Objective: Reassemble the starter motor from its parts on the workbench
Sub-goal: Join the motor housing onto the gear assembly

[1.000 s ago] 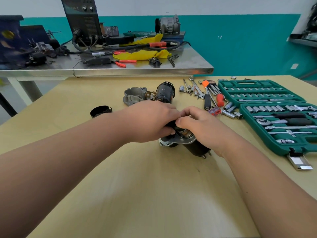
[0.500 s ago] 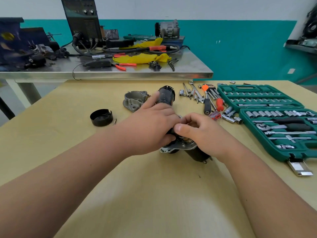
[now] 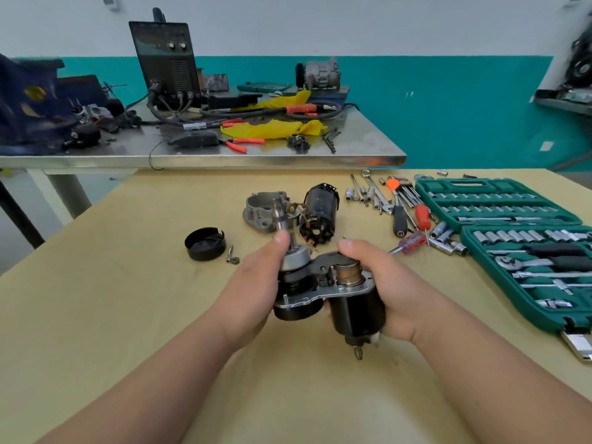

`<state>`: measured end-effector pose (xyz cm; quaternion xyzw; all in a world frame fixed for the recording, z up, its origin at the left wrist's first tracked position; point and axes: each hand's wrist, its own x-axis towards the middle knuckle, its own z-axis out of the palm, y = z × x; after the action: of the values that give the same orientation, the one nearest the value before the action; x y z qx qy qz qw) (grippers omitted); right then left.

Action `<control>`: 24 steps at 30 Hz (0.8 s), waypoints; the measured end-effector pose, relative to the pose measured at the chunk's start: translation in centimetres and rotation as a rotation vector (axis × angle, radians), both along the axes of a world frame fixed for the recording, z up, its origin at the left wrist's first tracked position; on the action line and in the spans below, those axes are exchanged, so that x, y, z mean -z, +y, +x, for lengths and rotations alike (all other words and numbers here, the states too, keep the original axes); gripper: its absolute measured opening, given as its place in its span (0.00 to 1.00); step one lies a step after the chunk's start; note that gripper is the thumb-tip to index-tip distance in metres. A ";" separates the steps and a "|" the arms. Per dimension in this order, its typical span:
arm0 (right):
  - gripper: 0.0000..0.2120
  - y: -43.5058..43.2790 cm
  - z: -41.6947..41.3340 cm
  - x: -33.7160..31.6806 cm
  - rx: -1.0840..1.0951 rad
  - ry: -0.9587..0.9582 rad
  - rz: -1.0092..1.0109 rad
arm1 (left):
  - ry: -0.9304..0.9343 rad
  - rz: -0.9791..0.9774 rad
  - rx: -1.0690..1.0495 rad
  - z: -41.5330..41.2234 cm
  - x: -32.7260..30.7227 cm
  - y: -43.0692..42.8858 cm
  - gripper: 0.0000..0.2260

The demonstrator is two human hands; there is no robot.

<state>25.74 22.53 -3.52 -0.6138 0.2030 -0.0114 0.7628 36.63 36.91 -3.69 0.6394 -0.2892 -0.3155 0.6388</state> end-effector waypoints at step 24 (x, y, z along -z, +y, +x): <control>0.10 -3.2 -1.7 0.4 0.491 -0.278 -0.483 | -0.795 0.504 -0.526 10.0 3.9 2.0 0.14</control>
<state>24.03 19.36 -3.90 -0.7018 0.2300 -0.3250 0.5907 46.63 38.96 -7.56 0.8938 -0.2539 0.0619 0.3646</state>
